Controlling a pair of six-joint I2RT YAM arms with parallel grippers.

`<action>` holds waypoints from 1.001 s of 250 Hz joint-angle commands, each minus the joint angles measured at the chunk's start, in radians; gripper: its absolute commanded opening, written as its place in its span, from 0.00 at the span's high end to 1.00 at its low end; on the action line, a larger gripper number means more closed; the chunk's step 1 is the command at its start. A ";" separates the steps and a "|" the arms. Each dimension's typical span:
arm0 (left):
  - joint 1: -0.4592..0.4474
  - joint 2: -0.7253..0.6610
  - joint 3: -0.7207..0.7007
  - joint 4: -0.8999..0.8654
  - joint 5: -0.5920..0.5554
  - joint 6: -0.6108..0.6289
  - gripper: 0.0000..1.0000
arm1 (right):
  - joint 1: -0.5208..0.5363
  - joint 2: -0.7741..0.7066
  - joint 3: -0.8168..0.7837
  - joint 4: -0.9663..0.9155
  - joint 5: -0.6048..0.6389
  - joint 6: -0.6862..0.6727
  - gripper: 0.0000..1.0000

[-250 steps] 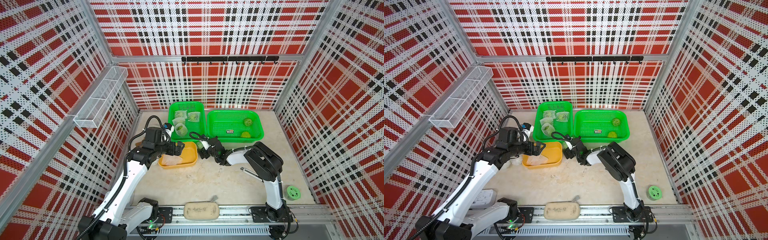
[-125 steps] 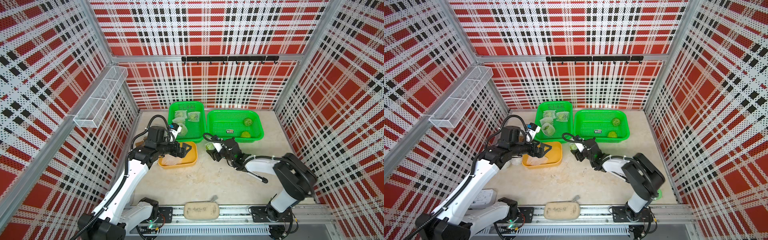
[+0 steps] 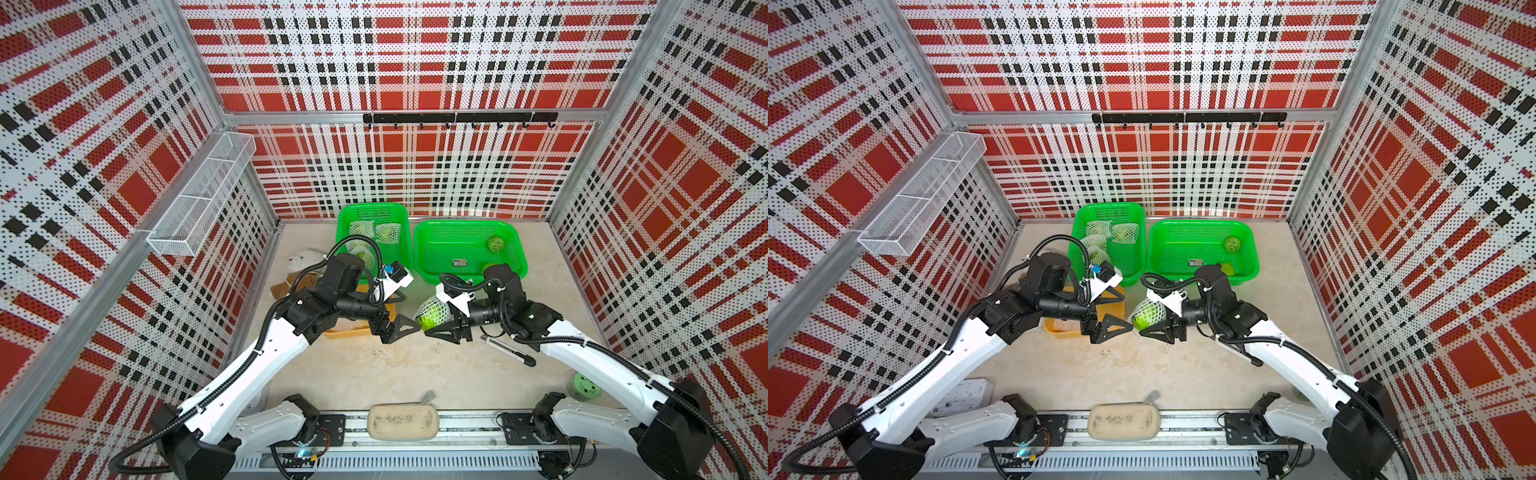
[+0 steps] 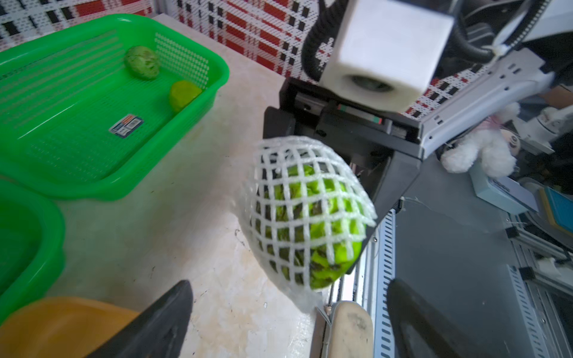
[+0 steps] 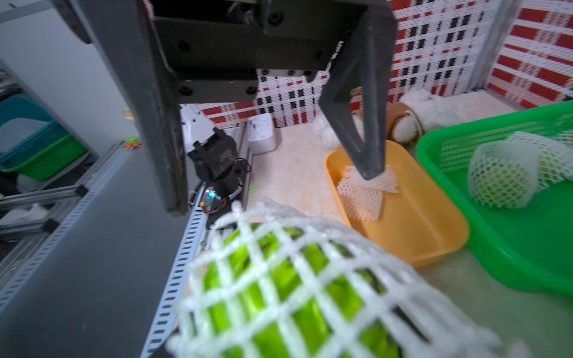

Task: Sleeve custard apples in foam nets
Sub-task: Place the custard apple in the basket.

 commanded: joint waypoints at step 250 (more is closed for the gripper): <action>-0.199 0.052 0.064 0.036 -0.136 0.081 0.54 | 0.052 0.027 0.163 -0.238 0.000 -0.060 0.32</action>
